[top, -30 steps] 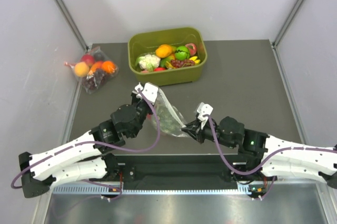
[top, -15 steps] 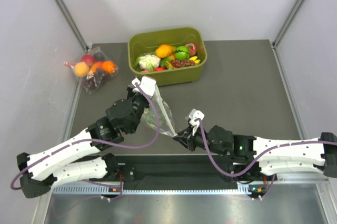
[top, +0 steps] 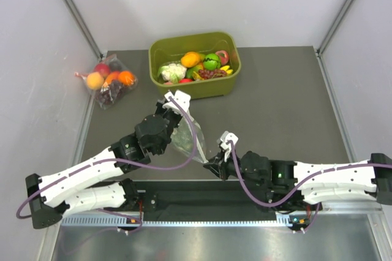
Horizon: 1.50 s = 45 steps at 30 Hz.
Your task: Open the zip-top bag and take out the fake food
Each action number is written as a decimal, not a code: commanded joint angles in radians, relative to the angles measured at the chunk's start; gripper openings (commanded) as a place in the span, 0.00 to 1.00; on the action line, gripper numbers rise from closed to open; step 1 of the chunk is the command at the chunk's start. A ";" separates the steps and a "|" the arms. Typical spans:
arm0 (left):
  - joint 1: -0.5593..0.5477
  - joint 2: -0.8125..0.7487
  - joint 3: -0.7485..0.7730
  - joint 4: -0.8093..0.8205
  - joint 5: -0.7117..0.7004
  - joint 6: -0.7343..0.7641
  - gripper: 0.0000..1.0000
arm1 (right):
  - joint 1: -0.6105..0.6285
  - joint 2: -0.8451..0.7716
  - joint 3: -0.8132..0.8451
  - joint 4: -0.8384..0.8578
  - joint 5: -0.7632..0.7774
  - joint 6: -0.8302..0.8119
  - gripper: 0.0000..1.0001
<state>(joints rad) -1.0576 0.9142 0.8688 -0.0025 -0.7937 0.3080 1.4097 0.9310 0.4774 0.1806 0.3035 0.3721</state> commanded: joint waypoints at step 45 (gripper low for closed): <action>0.050 -0.075 -0.137 0.131 0.614 -0.044 0.00 | -0.310 -0.069 0.084 -0.038 -0.127 -0.128 0.56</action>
<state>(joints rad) -1.0103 0.8303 0.7082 0.0681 -0.1974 0.2707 1.1095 0.8436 0.5571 0.0456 0.2195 0.2226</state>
